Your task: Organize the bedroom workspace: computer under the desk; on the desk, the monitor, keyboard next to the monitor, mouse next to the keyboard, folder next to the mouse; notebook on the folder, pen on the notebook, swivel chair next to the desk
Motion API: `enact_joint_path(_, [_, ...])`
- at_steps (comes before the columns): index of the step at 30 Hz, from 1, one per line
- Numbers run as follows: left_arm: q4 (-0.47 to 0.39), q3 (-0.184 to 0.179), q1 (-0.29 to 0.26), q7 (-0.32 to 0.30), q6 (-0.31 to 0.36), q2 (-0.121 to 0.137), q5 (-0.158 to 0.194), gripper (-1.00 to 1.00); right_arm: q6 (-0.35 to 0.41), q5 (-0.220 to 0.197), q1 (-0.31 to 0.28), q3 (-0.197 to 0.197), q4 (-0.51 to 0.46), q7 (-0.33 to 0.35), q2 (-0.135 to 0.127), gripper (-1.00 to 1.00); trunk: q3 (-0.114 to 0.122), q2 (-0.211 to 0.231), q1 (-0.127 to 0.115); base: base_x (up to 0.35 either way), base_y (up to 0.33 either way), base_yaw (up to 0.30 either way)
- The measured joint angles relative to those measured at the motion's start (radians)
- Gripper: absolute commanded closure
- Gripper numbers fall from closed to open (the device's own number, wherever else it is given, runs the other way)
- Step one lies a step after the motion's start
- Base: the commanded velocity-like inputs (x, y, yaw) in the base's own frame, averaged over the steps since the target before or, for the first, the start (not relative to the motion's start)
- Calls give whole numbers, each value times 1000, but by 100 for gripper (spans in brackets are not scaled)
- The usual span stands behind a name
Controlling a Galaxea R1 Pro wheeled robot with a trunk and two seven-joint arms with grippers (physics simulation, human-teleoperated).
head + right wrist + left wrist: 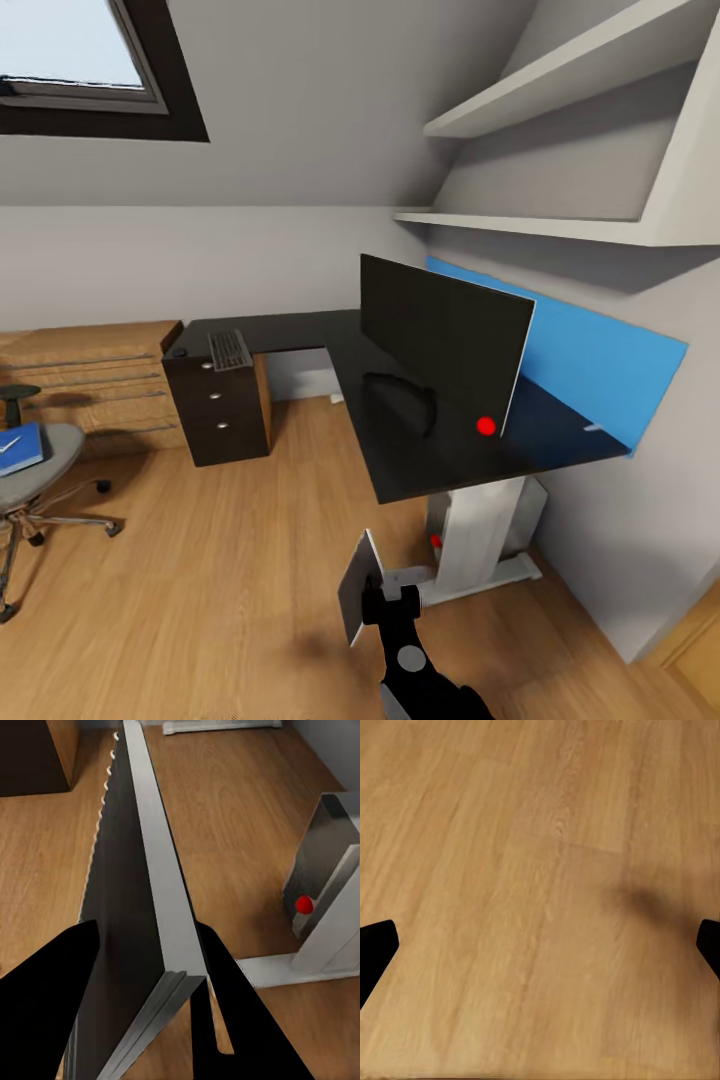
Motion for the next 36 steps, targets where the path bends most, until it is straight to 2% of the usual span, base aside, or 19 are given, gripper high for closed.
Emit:
enact_joint_path(6, [0,0,0,-1,0,0,0,-100,0,0,0,0,0,0,0,100,0,0,0,78,35,274])
enact_joint_path(13, [0,-1,0,-1,0,0,-1,-100,0,0,0,0,0,0,0,100,0,0,-1,267,154,242])
enact_joint_path(22, [0,-1,0,-1,0,0,-2,-100,-10,2,0,5,0,4,0,100,0,0,-1,282,165,31])
enact_joint_path(36, [0,-1,0,-1,0,0,-1,-100,-15,2,0,43,-4,30,0,100,0,0,-1,283,198,1])
